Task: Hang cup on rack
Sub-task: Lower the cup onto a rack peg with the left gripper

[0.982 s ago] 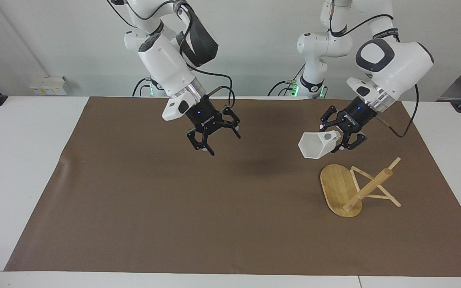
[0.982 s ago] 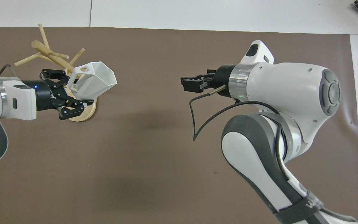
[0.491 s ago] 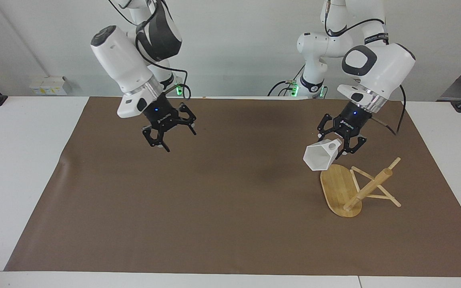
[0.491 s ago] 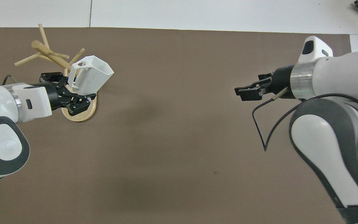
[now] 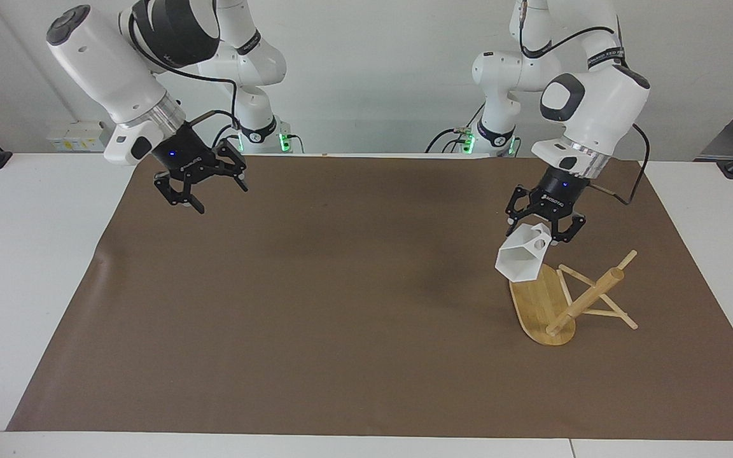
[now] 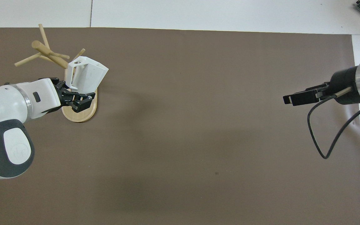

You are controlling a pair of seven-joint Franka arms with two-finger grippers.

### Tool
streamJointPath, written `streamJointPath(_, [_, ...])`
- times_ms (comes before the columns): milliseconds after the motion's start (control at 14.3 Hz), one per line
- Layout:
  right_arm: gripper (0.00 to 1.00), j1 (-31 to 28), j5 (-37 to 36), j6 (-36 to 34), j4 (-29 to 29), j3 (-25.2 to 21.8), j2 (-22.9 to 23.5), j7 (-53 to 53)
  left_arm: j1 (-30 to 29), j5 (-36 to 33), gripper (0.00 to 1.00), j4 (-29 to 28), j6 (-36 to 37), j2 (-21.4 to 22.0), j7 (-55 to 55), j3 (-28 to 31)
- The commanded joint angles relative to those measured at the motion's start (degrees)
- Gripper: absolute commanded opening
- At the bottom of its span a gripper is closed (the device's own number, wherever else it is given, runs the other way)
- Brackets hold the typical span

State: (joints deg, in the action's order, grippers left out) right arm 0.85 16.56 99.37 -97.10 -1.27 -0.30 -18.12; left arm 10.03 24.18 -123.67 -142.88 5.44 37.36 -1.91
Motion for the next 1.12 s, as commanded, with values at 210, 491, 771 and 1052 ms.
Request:
streamJointPath(210, [1.0,-0.1,-12.3,-8.0,3.9,0.1,0.3,4.4,0.7,-3.1,0.0,1.4,-2.9,-3.4,-4.1,0.6])
streamJointPath(491, [1.0,-1.1,-14.9,-9.8,5.3,-2.4,0.3,4.5,0.5,-8.6,0.0,4.8,-2.3,-5.2,-11.6,0.6])
streamJointPath(771, [1.0,-1.3,-14.9,-9.8,4.9,-5.8,0.2,5.1,0.4,-9.8,0.0,7.0,-2.2,-6.3,-13.2,0.6])
streamJointPath(1052, [1.0,-1.2,-14.9,-9.7,4.7,-8.0,0.1,5.3,-0.1,-9.8,0.0,7.4,-2.4,-6.7,-13.3,0.6])
